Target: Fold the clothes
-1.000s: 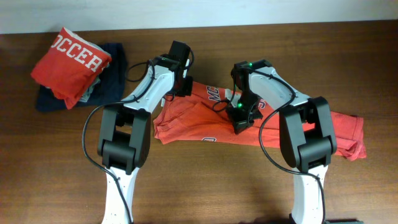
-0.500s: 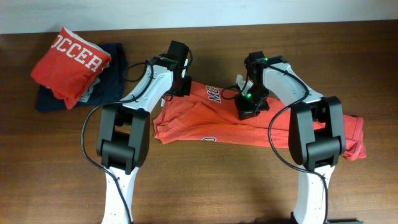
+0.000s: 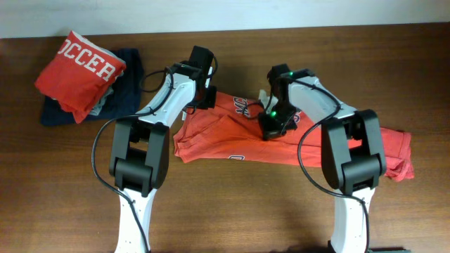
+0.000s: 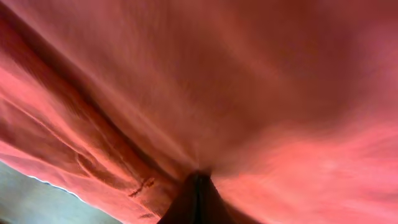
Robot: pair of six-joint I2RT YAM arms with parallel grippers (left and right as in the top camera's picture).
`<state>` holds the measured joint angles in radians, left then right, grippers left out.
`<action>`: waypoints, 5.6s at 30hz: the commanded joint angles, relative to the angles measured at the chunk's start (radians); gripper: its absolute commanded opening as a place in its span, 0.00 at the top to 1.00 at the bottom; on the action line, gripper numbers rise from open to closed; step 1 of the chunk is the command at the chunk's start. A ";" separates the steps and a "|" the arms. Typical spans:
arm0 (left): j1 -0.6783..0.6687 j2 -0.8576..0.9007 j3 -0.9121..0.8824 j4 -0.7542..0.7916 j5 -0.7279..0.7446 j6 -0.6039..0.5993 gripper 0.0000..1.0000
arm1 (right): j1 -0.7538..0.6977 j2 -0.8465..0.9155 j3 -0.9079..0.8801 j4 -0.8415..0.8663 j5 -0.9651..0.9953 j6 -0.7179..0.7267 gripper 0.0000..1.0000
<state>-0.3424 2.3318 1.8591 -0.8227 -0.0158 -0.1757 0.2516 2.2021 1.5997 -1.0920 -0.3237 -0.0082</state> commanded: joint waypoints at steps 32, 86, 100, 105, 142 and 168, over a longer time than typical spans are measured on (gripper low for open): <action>0.012 0.011 0.019 -0.004 -0.015 0.013 0.86 | 0.000 -0.066 0.005 -0.150 0.025 -0.001 0.96; 0.012 0.011 0.019 -0.003 -0.019 0.013 0.86 | -0.028 -0.066 -0.092 -0.072 0.029 -0.001 0.96; 0.015 0.011 0.019 -0.004 -0.019 0.013 0.86 | -0.030 -0.066 -0.142 -0.082 0.163 0.029 0.96; 0.024 0.011 0.019 -0.004 -0.019 0.013 0.86 | -0.030 -0.066 -0.142 -0.108 0.164 0.044 0.96; -0.003 0.032 0.333 -0.512 0.375 0.013 0.95 | -0.042 -0.066 -0.142 -0.074 0.170 0.077 0.96; 0.197 0.039 0.333 -0.416 0.188 -0.049 0.76 | -0.042 -0.179 -0.060 -0.069 0.106 0.065 0.94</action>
<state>-0.2073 2.3493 2.1944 -1.2404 0.1856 -0.2096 0.2119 2.0823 1.5188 -1.1809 -0.2111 0.0559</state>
